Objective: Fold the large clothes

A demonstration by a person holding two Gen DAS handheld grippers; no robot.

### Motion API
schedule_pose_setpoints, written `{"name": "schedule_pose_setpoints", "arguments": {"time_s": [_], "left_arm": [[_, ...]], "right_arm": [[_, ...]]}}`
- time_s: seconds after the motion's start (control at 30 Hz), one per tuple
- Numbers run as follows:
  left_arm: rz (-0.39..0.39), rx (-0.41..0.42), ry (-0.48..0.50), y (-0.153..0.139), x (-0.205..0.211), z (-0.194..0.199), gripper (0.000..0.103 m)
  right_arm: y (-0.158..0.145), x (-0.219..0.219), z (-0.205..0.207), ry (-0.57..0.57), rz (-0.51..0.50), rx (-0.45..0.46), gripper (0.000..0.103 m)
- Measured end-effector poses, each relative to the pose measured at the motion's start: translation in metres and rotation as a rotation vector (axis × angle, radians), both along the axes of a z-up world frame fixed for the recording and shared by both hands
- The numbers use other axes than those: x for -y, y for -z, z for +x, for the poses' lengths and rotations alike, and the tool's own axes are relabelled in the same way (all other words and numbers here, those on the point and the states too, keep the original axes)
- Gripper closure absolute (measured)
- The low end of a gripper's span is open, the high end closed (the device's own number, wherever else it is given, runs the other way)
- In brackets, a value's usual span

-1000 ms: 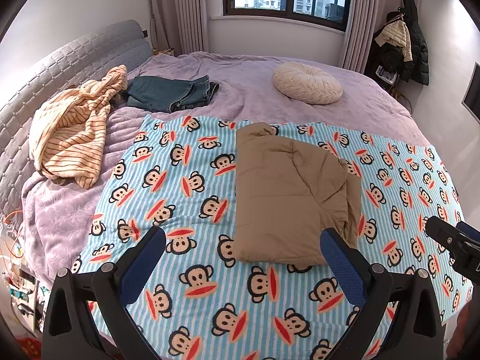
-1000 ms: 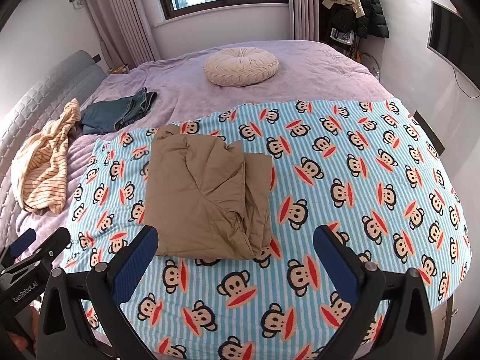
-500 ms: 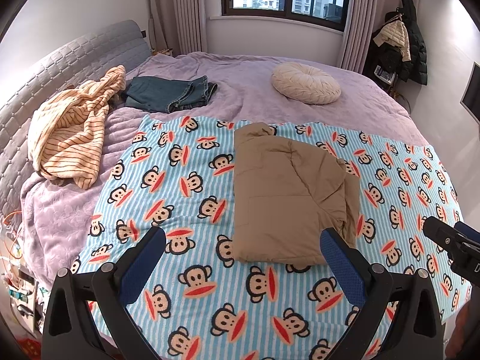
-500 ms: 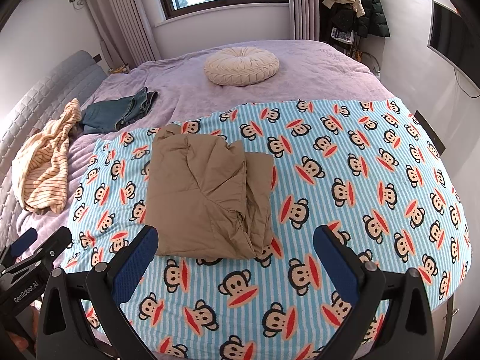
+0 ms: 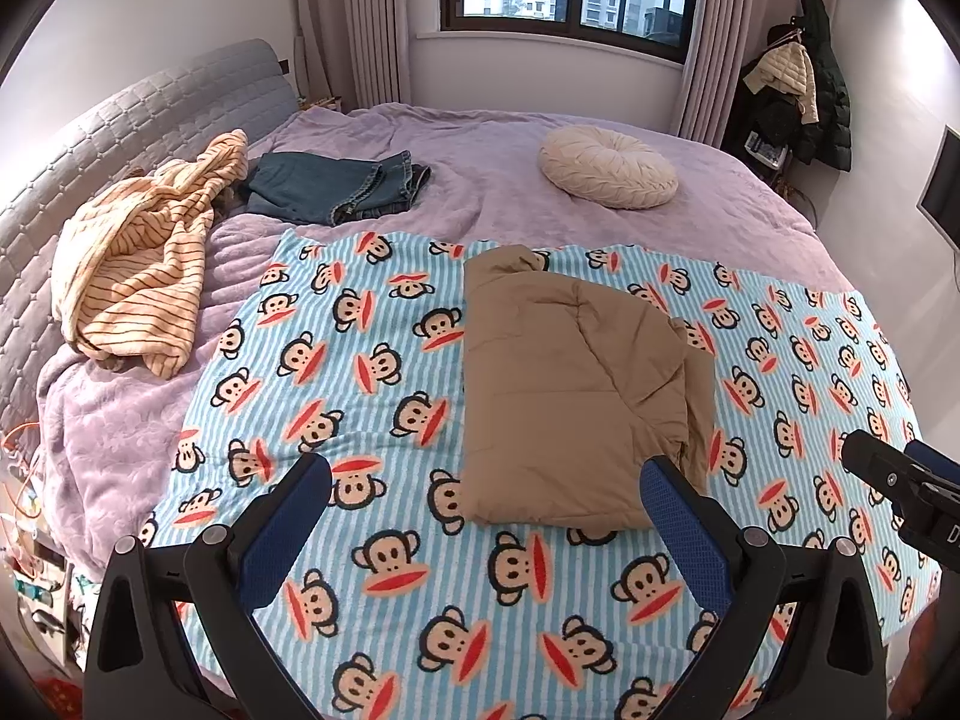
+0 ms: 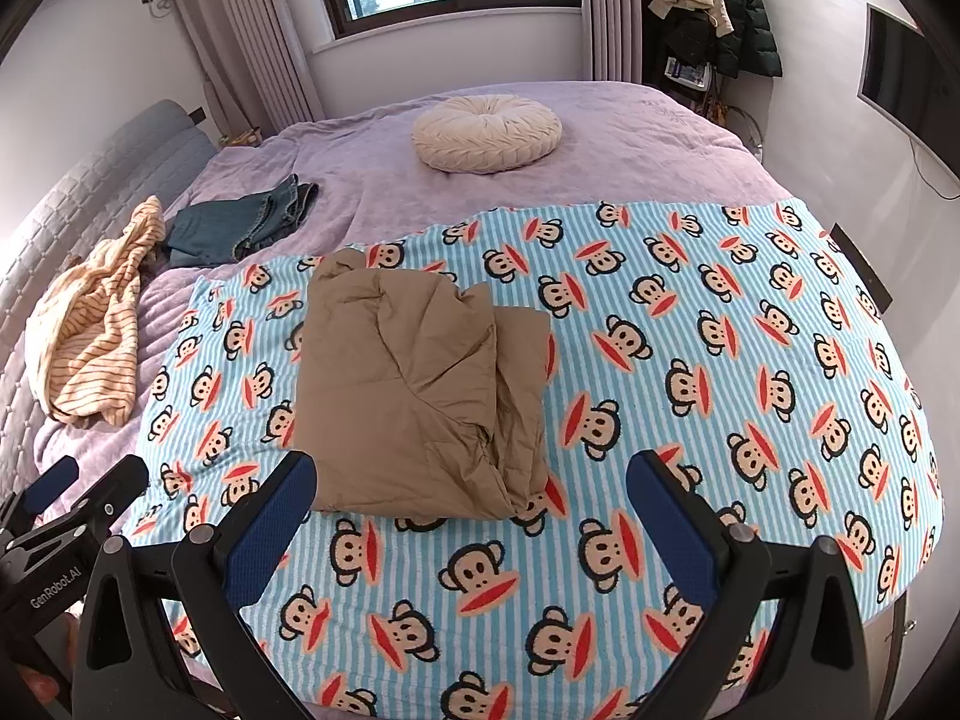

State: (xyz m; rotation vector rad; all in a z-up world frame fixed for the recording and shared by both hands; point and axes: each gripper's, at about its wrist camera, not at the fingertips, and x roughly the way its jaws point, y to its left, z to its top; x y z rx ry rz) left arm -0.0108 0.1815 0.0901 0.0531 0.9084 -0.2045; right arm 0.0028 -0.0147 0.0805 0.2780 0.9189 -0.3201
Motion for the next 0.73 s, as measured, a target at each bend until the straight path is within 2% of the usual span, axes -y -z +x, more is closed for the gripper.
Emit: {"name": "schedule_pose_setpoints", "arguments": {"time_s": [0.73], "left_arm": [[-0.006,0.014,0.017,-0.0020,0.0004,0.0036,0.000]], "right_arm": [[0.0007,-0.0012,0.0000,0.001,0.003,-0.002,0.000]]}}
